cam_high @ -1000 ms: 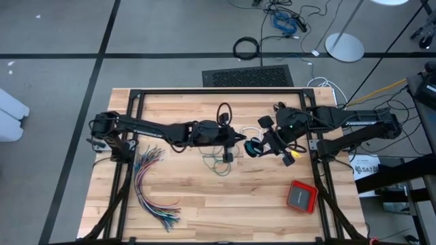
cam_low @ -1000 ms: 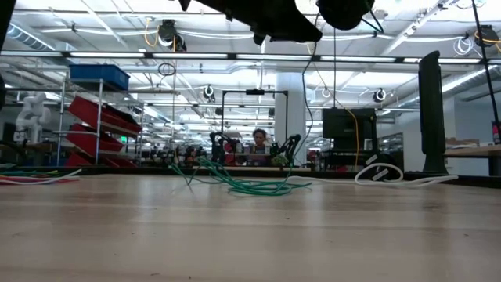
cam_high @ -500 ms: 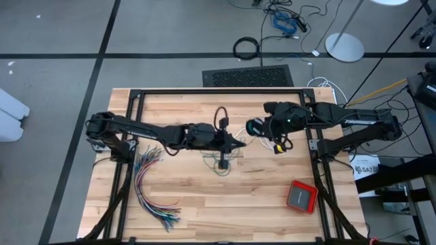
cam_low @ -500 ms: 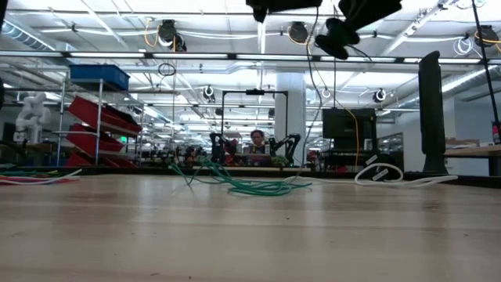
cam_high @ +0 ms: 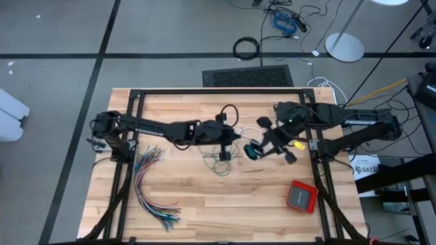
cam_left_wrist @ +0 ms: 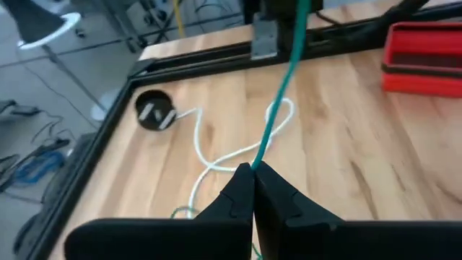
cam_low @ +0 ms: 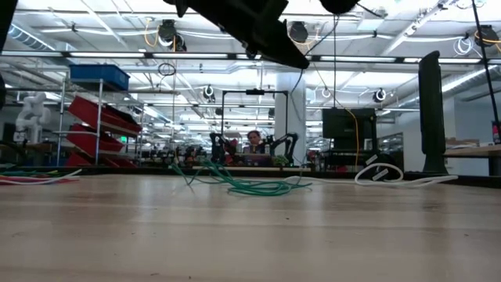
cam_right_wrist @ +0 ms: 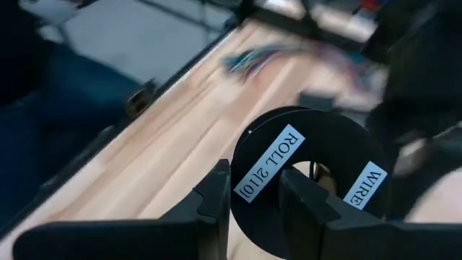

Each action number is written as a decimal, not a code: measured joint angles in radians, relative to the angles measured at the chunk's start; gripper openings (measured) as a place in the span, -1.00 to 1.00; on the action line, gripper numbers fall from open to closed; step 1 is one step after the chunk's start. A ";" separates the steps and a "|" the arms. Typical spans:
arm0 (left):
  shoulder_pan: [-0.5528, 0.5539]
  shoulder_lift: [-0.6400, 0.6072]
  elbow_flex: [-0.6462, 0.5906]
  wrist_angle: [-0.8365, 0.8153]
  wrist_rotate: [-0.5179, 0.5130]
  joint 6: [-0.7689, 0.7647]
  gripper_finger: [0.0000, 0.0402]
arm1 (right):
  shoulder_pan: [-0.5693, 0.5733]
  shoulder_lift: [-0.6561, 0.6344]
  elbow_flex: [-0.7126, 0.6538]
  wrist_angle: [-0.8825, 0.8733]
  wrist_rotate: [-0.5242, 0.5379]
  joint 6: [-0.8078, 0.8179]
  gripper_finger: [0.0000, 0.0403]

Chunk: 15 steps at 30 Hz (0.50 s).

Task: Coil cords
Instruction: Uncoil the green wire from the spool

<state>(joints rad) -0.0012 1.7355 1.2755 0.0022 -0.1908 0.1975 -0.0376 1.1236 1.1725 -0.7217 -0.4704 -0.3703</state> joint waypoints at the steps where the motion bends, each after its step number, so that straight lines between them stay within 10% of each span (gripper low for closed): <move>1: 0.007 -0.005 0.000 0.008 -0.006 0.003 -0.99 | 0.000 0.000 0.000 -0.038 -0.003 0.008 -0.61; 8: 0.016 -0.078 0.000 0.046 -0.038 0.022 -0.99 | -0.009 0.000 0.000 -0.240 0.301 0.079 -0.61; 15: -0.042 -0.101 0.002 0.032 0.137 0.027 -0.99 | -0.050 -0.002 0.000 -0.178 0.603 0.035 -0.61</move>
<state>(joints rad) -0.0428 1.6348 1.2778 0.0338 -0.0534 0.2245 -0.0871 1.1216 1.1721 -0.8996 0.1321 -0.3358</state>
